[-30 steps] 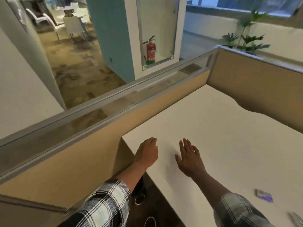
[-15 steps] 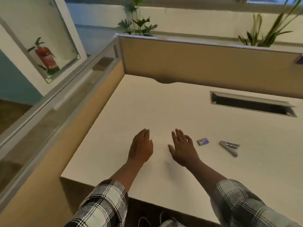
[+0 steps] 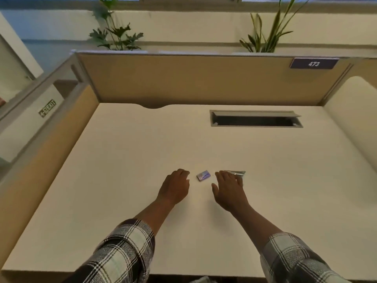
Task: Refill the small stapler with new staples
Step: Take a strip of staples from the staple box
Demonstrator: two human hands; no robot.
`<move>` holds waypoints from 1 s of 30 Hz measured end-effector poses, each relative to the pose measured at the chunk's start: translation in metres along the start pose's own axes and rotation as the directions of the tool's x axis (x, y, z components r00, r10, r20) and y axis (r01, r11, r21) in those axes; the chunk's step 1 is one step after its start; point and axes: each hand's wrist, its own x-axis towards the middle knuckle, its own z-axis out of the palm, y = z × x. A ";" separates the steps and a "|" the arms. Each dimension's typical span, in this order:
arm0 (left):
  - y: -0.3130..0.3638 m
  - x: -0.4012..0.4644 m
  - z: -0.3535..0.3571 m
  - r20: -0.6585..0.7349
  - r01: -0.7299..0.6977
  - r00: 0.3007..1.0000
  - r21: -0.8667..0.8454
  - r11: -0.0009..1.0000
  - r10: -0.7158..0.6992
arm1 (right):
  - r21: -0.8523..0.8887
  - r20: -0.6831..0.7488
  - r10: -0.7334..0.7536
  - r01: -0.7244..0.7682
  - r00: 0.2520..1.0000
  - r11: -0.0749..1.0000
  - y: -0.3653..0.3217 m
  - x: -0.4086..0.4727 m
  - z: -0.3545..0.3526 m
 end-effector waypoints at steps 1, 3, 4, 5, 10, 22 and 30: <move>0.008 0.004 0.003 0.018 0.006 1.000 0.004 1.000 -0.006 | -0.006 0.008 -0.003 0.003 1.000 1.000 0.010 0.002 0.000; 0.028 0.014 0.010 0.050 0.023 0.998 0.012 1.000 -0.024 | -0.001 0.031 -0.012 0.012 0.999 1.000 0.035 0.006 -0.001; 0.038 0.019 0.013 0.062 0.033 0.998 0.012 0.999 -0.034 | 0.002 0.042 -0.019 0.019 0.999 1.000 0.048 0.008 0.000; 0.046 0.024 0.016 0.073 0.043 0.996 0.009 0.999 -0.044 | 0.004 0.049 -0.025 0.025 0.998 1.000 0.057 0.010 0.001; 0.074 0.050 0.029 0.148 0.124 0.981 0.001 0.992 -0.123 | 0.017 0.076 -0.074 0.072 0.994 0.997 0.094 0.018 0.006; 0.070 0.068 0.056 0.161 0.222 0.966 -0.111 0.969 -0.203 | 0.110 0.128 -0.125 0.111 0.984 0.988 0.107 0.028 0.012; 0.074 0.065 0.041 0.127 0.091 0.991 -0.439 0.894 -0.038 | 0.531 0.125 0.000 -0.067 0.992 0.845 0.079 0.044 0.005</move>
